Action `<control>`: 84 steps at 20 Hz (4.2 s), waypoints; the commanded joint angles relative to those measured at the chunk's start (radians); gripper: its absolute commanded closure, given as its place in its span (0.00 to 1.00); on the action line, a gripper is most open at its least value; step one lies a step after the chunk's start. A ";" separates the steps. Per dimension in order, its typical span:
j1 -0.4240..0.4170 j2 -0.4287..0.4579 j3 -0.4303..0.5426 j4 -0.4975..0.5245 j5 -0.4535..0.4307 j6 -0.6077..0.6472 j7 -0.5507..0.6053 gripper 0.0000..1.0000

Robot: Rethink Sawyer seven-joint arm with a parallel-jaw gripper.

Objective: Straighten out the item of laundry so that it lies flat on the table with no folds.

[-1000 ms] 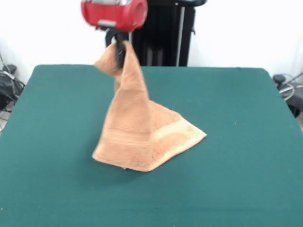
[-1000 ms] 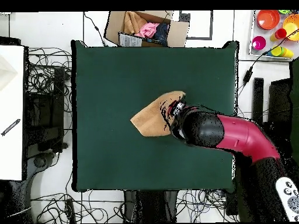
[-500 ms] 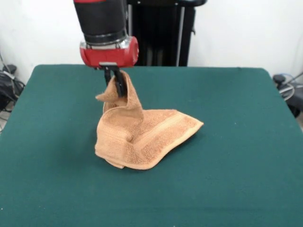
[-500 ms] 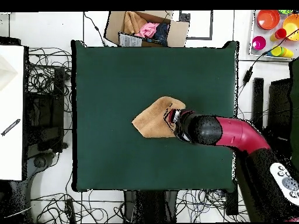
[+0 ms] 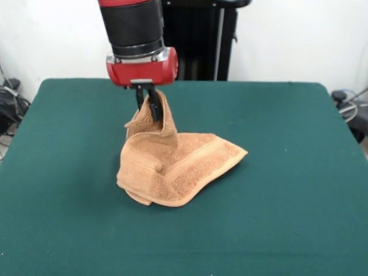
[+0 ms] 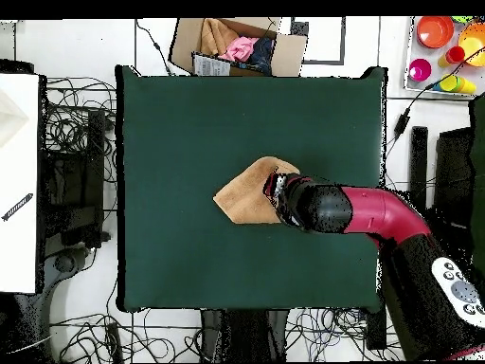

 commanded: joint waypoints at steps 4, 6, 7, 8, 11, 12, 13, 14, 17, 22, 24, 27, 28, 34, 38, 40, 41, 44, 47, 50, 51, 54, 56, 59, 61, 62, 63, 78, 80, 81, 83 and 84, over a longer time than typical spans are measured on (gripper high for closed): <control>-0.031 -0.080 0.114 -0.018 -0.002 0.143 -0.198 1.00; -0.041 -0.101 0.124 -0.021 0.004 0.158 -0.197 1.00; -0.045 -0.112 0.127 -0.024 0.004 0.167 -0.199 1.00; -0.049 -0.115 0.130 -0.026 0.002 0.170 -0.200 1.00; -0.066 -0.102 0.137 -0.028 -0.019 0.149 -0.199 1.00; -0.073 -0.093 0.140 -0.024 -0.028 0.131 -0.198 1.00; -0.077 -0.085 0.136 -0.019 -0.038 0.112 -0.186 1.00; -0.080 -0.079 0.132 -0.016 -0.047 0.101 -0.180 1.00; -0.087 -0.058 0.110 0.003 -0.086 0.042 -0.155 1.00; -0.093 -0.021 0.090 0.014 -0.144 -0.018 -0.124 1.00; -0.087 -0.029 0.082 0.023 -0.176 -0.043 -0.102 0.00; -0.057 -0.088 0.046 0.035 -0.213 -0.072 -0.050 0.00; -0.057 -0.131 0.046 0.043 -0.203 -0.050 -0.048 0.00; -0.120 -0.318 0.103 0.026 -0.083 0.170 -0.179 0.00; -0.160 -0.344 0.155 -0.066 -0.021 0.331 -0.317 0.00; -0.164 -0.369 0.166 -0.116 0.014 0.444 -0.351 0.00; -0.161 -0.380 0.167 -0.137 0.024 0.496 -0.361 0.00; -0.150 -0.433 0.161 -0.101 0.051 0.512 -0.300 0.00; -0.122 -0.485 0.135 0.028 0.081 0.377 -0.161 0.00; -0.069 -0.476 0.106 0.097 0.072 0.278 -0.042 0.00; -0.039 -0.462 0.086 0.115 0.057 0.234 0.019 0.00; 0.027 -0.443 0.028 0.151 0.024 0.122 0.140 0.00; 0.069 -0.425 -0.018 0.151 0.003 0.067 0.184 0.00; 0.099 -0.368 -0.055 0.135 -0.001 -0.009 0.167 0.00; 0.122 -0.330 -0.082 0.121 -0.008 -0.065 0.156 0.00; 0.127 -0.315 -0.090 0.114 -0.007 -0.080 0.142 0.00; 0.133 -0.280 -0.095 0.097 -0.016 -0.111 0.121 0.00; 0.230 -0.107 -0.174 -0.116 0.021 -0.036 0.014 0.00; 0.240 -0.079 -0.179 -0.152 0.018 -0.022 0.001 0.00; 0.246 -0.060 -0.182 -0.166 0.013 -0.025 -0.002 0.00; 0.254 -0.015 -0.179 -0.197 0.004 -0.030 -0.018 0.00; 0.253 0.002 -0.168 -0.214 0.005 -0.021 -0.037 0.00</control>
